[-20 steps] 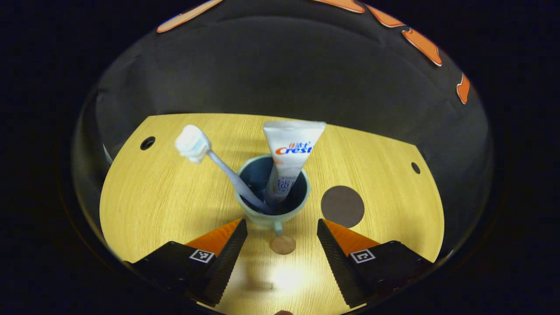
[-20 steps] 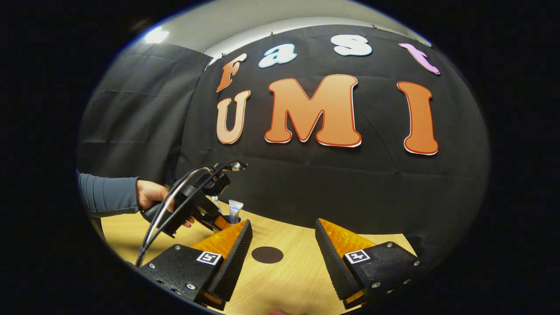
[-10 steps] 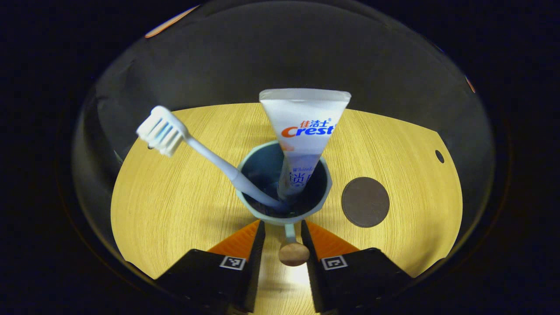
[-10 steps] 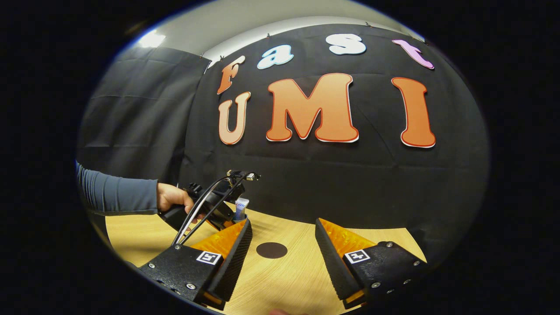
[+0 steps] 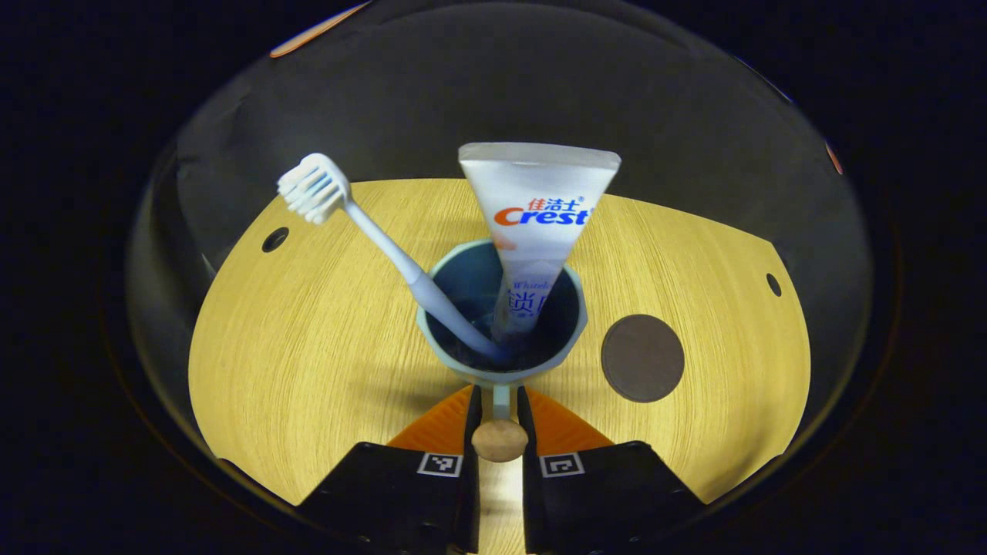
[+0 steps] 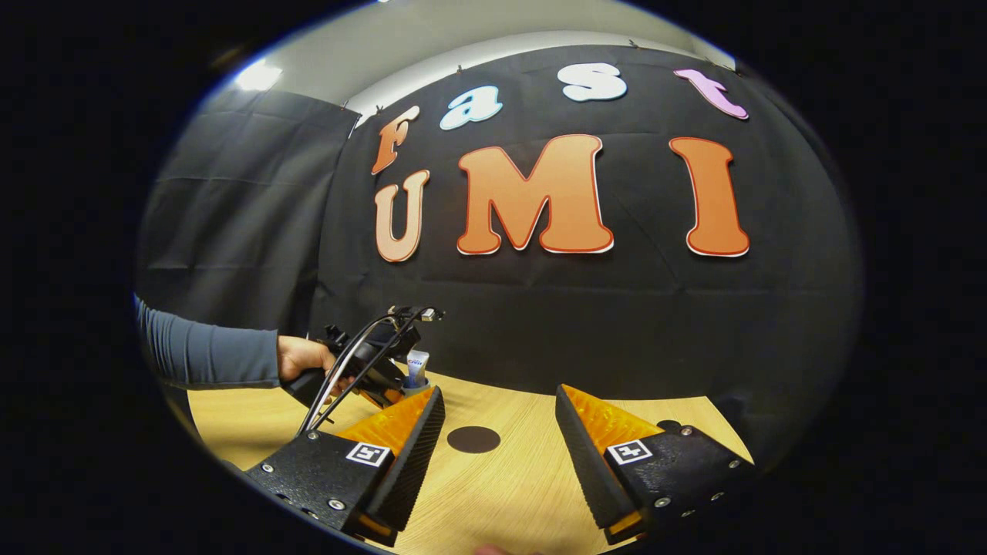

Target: Put the toothbrush and toothpaste on the desktop into the cup, then pick up the cup and place it on the coaster on the desktop.

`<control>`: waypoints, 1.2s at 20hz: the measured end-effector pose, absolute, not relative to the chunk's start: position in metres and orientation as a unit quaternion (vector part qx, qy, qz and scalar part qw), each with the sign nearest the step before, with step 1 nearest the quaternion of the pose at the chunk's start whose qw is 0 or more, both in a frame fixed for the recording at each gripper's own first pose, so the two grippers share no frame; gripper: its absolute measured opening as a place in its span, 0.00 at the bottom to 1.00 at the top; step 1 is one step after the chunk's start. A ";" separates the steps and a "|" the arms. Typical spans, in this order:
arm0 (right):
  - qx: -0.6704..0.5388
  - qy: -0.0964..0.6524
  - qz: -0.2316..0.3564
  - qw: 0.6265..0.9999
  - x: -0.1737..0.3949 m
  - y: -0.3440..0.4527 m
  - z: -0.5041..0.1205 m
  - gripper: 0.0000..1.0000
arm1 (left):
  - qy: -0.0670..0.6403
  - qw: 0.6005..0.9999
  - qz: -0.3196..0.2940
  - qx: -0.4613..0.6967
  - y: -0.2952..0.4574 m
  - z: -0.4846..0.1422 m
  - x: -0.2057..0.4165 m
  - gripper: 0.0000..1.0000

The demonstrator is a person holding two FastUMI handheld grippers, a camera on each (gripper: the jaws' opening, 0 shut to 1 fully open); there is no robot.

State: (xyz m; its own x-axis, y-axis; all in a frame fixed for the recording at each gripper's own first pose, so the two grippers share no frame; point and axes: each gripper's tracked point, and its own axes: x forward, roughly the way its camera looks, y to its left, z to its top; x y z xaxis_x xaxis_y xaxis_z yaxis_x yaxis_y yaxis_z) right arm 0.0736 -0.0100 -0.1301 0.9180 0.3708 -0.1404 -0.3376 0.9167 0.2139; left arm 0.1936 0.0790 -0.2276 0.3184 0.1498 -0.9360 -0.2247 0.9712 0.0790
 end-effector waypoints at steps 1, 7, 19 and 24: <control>0.095 0.090 0.175 0.976 0.074 -0.014 -0.130 0.87 | 0.568 0.814 0.115 -0.034 0.080 -0.227 0.195 0.22; 0.095 0.083 0.155 0.980 0.069 -0.032 -0.127 0.87 | 0.547 0.832 0.090 -0.018 0.078 -0.212 0.203 0.22; 0.091 0.103 0.116 0.984 0.052 -0.069 -0.147 0.87 | 0.562 0.827 0.030 0.017 0.068 -0.213 0.208 0.22; 0.102 0.115 0.103 0.983 0.049 -0.078 -0.154 0.87 | 0.563 0.826 0.020 0.018 0.068 -0.197 0.219 0.25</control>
State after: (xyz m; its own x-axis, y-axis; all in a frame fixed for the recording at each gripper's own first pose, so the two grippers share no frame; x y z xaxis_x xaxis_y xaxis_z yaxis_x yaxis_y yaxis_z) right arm 0.0488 -0.0775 -0.1541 0.9520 0.2268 -0.2056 -0.1795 0.9576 0.2253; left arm 0.2185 0.0678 -0.1969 0.3651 0.0542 -0.9294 -0.0126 0.9985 0.0532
